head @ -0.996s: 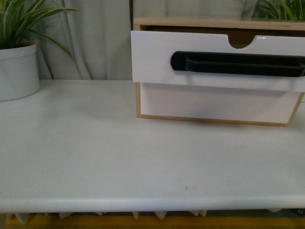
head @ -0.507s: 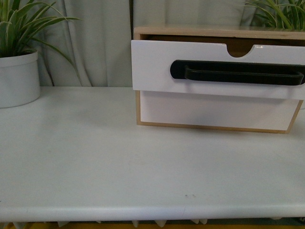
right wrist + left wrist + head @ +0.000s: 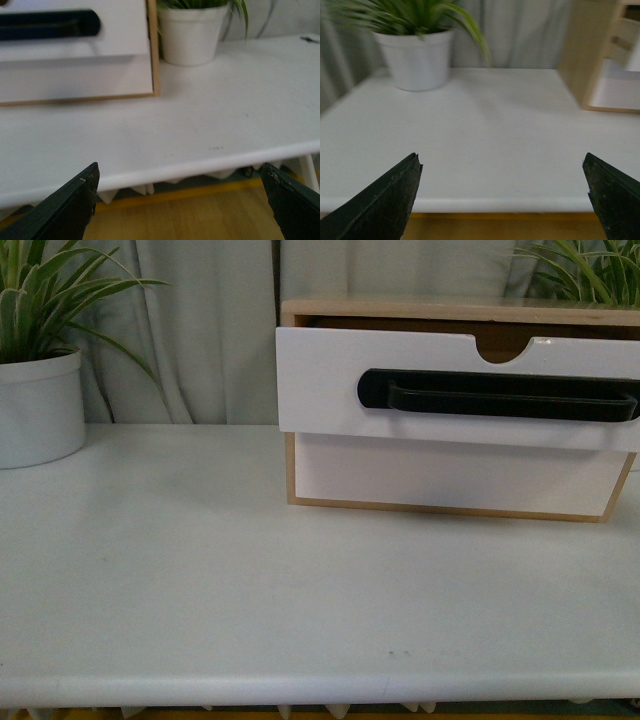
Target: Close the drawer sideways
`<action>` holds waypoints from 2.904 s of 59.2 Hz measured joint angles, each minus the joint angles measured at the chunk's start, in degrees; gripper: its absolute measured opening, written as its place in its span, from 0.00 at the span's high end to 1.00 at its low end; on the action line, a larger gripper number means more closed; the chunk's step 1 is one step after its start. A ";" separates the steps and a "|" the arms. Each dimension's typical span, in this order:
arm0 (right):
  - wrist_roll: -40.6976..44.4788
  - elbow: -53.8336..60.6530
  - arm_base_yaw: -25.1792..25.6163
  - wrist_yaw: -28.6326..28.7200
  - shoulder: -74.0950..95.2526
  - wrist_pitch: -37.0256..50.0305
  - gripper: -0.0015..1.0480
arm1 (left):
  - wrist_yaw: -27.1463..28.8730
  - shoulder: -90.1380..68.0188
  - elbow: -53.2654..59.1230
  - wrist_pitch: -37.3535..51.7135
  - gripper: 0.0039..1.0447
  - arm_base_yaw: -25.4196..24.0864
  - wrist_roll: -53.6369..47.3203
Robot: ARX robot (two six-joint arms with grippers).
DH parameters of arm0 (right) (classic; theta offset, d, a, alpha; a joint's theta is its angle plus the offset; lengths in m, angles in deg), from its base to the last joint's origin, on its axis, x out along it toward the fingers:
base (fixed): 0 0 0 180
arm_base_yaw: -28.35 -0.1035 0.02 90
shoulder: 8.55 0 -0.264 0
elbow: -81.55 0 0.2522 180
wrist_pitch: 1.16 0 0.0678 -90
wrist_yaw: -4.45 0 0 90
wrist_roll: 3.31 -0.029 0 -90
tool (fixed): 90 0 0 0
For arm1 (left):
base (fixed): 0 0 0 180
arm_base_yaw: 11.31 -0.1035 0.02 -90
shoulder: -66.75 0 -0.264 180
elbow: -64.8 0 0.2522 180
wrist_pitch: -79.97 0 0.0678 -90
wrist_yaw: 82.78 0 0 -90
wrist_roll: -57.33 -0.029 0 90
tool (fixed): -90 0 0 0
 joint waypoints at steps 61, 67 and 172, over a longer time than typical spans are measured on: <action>44.41 -47.21 6.93 19.96 57.46 -6.21 0.09 | -23.74 -78.40 -24.28 64.83 0.06 15.08 -79.45; 45.29 -50.05 6.93 20.33 60.37 -7.61 0.09 | -23.71 -81.31 -28.61 62.49 0.06 14.60 -80.43; 50.56 -68.54 6.08 21.53 80.35 -12.28 0.09 | -12.28 -95.14 -59.23 30.77 0.06 23.52 -83.32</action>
